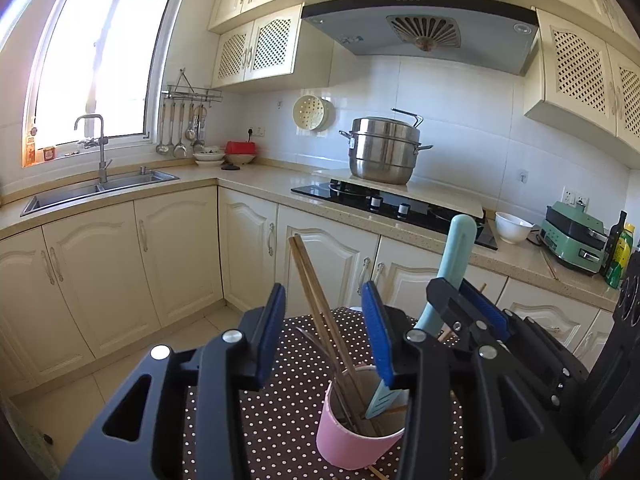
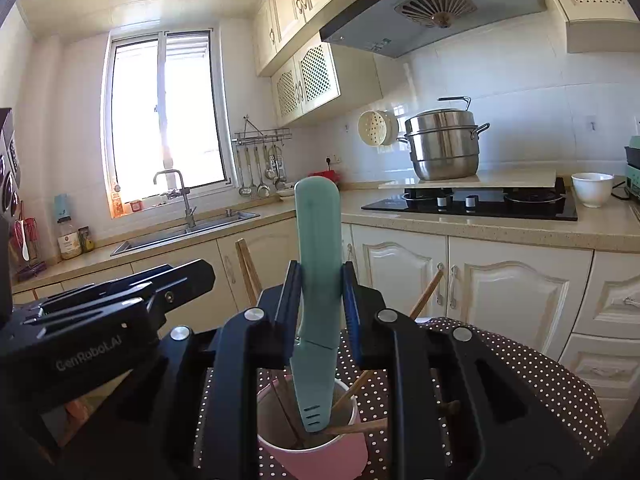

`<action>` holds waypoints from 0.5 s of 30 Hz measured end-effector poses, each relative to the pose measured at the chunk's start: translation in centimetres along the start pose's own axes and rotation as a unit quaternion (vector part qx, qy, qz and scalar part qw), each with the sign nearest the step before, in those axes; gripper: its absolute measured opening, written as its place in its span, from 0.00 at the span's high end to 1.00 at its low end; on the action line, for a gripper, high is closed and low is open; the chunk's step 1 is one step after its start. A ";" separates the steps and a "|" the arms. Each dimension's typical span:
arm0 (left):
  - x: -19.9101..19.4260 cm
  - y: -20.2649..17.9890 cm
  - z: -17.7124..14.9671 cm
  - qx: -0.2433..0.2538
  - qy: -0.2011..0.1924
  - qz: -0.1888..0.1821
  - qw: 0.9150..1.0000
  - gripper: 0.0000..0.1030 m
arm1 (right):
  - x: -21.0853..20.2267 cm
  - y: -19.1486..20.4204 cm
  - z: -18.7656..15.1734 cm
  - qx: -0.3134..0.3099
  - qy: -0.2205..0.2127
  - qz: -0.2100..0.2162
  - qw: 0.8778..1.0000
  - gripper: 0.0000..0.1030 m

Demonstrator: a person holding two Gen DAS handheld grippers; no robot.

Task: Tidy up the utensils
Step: 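Lower the knife and spoon into the pink cup and open both tools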

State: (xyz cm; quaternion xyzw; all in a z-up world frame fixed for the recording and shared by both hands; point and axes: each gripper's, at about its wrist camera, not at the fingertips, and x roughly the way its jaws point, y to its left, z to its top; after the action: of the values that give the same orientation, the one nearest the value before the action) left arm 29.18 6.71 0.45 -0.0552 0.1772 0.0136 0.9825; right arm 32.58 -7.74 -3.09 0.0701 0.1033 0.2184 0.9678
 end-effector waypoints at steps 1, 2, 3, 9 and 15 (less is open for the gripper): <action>-0.1 0.1 -0.1 -0.001 0.002 0.001 1.000 0.59 | 0.0 0.1 0.0 -0.001 0.002 0.001 1.000 0.80; -0.2 0.2 -0.1 -0.003 0.002 0.002 1.000 0.57 | -0.1 0.1 -0.1 -0.001 0.004 0.003 1.000 0.80; -0.3 0.4 -0.1 -0.006 0.003 0.002 1.000 0.57 | -0.1 0.2 -0.1 -0.001 0.006 0.003 1.000 0.80; -0.9 0.9 -0.5 -0.011 0.009 0.005 1.000 0.55 | 0.1 0.4 -0.2 0.000 0.024 0.009 1.000 0.79; -1.4 1.3 -0.7 -0.015 0.015 0.005 1.000 0.51 | -0.2 0.6 -0.2 0.001 0.034 0.005 0.999 0.79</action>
State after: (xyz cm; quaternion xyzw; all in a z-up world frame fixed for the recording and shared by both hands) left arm 27.60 7.91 0.19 -0.0696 0.1916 0.0208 0.9788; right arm 32.12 -7.25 -3.15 0.0639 0.1360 0.2251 0.9627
